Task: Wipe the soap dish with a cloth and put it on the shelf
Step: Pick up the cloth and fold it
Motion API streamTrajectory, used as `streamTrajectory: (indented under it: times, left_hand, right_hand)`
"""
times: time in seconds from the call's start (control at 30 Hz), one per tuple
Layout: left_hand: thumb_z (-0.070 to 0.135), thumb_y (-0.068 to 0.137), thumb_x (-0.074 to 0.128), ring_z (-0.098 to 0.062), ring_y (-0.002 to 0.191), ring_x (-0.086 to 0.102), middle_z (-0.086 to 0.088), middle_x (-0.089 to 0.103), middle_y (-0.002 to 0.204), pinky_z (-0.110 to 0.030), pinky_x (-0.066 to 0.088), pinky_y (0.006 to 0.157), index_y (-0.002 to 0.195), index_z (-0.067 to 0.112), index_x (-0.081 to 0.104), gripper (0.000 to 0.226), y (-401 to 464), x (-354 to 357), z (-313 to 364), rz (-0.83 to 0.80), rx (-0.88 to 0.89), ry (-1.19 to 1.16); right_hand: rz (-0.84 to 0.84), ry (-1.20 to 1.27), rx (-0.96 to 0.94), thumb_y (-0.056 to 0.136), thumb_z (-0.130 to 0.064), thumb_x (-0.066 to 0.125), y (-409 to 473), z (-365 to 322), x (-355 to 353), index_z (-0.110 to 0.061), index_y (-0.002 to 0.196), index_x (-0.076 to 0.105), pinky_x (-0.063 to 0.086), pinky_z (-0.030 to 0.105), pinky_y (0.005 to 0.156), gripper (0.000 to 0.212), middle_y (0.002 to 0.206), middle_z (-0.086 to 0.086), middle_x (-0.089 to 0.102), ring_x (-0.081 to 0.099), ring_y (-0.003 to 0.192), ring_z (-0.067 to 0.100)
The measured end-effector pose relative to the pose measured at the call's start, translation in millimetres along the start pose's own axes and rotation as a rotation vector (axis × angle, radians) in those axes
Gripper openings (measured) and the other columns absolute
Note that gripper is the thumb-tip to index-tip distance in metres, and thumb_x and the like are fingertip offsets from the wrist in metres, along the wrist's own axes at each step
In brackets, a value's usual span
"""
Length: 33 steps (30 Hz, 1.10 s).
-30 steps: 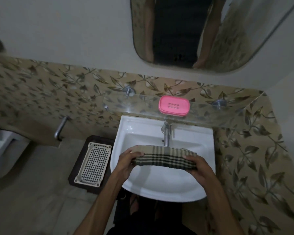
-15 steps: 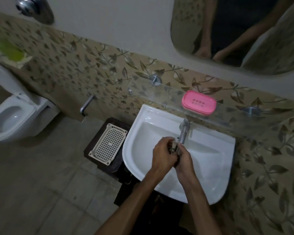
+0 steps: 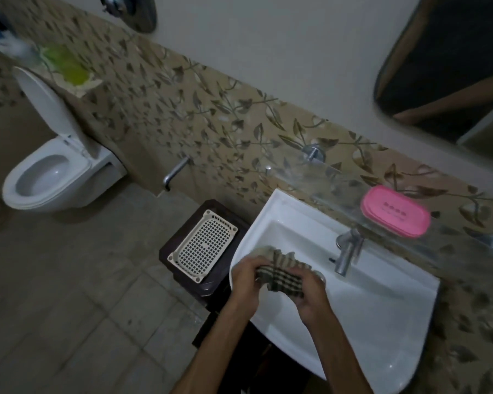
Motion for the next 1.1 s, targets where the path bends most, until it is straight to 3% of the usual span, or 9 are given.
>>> streamTrajectory:
  times: [0.13, 0.23, 0.33, 0.5, 0.63, 0.8, 0.9, 0.97, 1.1]
  left_hand:
    - [-0.007, 0.086, 0.054, -0.035, 0.083, 0.061, -0.019, 0.065, 0.089, -0.036, 0.051, 0.072, 0.095, -0.007, 0.066, 0.015, 48, -69, 52, 0.092, -0.072, -0.139]
    - [-0.006, 0.087, 0.058, -0.03, 0.077, 0.061, -0.019, 0.065, 0.095, -0.034, 0.05, 0.064, 0.094, -0.001, 0.065, 0.012, 95, -131, 82, 0.206, -0.071, -0.087]
    - [-0.001, 0.091, 0.065, -0.027, 0.081, 0.061, -0.021, 0.065, 0.106, -0.035, 0.048, 0.066, 0.106, -0.002, 0.067, 0.015, 148, -180, 98, 0.23, -0.058, 0.044]
    - [-0.011, 0.081, 0.074, -0.034, 0.078, 0.068, -0.02, 0.073, 0.085, -0.031, 0.06, 0.056, 0.081, 0.0, 0.069, 0.012, 230, -238, 90, 0.391, 0.045, 0.247]
    - [-0.003, 0.077, 0.082, -0.046, 0.094, 0.073, -0.031, 0.074, 0.097, -0.057, 0.061, 0.085, 0.095, -0.013, 0.069, 0.025, 285, -264, 63, 0.444, 0.037, 0.421]
    - [0.014, 0.08, 0.081, -0.03, 0.091, 0.071, -0.005, 0.073, 0.087, -0.03, 0.049, 0.07, 0.112, 0.002, 0.067, 0.036, 320, -278, 36, 0.401, 0.032, 0.78]
    - [0.016, 0.088, 0.073, -0.038, 0.108, 0.067, -0.019, 0.068, 0.121, -0.04, 0.053, 0.084, 0.136, 0.004, 0.058, 0.052, 323, -279, 32, 0.409, 0.17, 1.075]
    - [0.017, 0.092, 0.069, -0.041, 0.109, 0.065, -0.02, 0.063, 0.128, -0.045, 0.056, 0.084, 0.132, 0.005, 0.061, 0.043, 321, -272, 33, 0.408, 0.31, 1.222]
    - [0.008, 0.082, 0.068, -0.04, 0.118, 0.062, -0.018, 0.062, 0.132, -0.051, 0.054, 0.098, 0.127, 0.007, 0.066, 0.045, 334, -228, 25, 0.109, 0.634, 1.579]
  right_hand:
    - [-0.034, -0.151, 0.048, 0.088, 0.008, 0.063, 42, -5, 62, 0.001, 0.106, 0.072, 0.059, 0.042, 0.076, 0.021, 0.098, 0.02, 0.077, 0.071, 0.088, 0.037]
    - [-0.002, -0.392, -0.01, 0.087, 0.005, 0.066, 93, -11, 118, -0.003, 0.096, 0.072, 0.059, 0.038, 0.069, 0.013, 0.085, 0.012, 0.076, 0.071, 0.078, 0.032]
    - [-0.02, -0.73, -0.163, 0.095, -0.003, 0.061, 153, -8, 182, 0.003, 0.112, 0.072, 0.059, 0.046, 0.087, 0.021, 0.104, 0.018, 0.075, 0.07, 0.096, 0.036]
    - [-0.113, -1.116, -0.283, 0.094, -0.002, 0.055, 241, 33, 260, 0.012, 0.096, 0.072, 0.054, 0.045, 0.086, 0.022, 0.101, 0.028, 0.073, 0.069, 0.098, 0.035]
    - [-0.176, -1.368, -0.341, 0.095, -0.006, 0.059, 292, 64, 294, 0.015, 0.106, 0.072, 0.054, 0.051, 0.097, 0.027, 0.112, 0.031, 0.073, 0.069, 0.108, 0.041]
    - [-0.185, -1.546, -0.418, 0.096, -0.016, 0.063, 335, 84, 300, 0.007, 0.109, 0.074, 0.055, 0.048, 0.096, 0.029, 0.106, 0.023, 0.074, 0.069, 0.105, 0.035]
    - [-0.138, -1.715, -0.537, 0.093, -0.022, 0.067, 335, 85, 296, -0.006, 0.131, 0.064, 0.053, 0.048, 0.102, 0.042, 0.123, 0.02, 0.069, 0.064, 0.12, 0.037]
    - [-0.16, -1.877, -0.644, 0.089, -0.016, 0.062, 328, 88, 299, -0.01, 0.123, 0.066, 0.056, 0.047, 0.096, 0.035, 0.12, 0.019, 0.071, 0.066, 0.116, 0.04]
    - [-0.412, -2.187, -0.598, 0.088, -0.01, 0.063, 327, 125, 301, -0.008, 0.115, 0.068, 0.057, 0.046, 0.094, 0.028, 0.12, 0.018, 0.07, 0.067, 0.115, 0.038]
Point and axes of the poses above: each hand's wrist, its own y-axis towards the middle knuckle, its own x-axis out of the palm, z = x × y, the point moved 6 cm from there along y, towards the middle knuckle
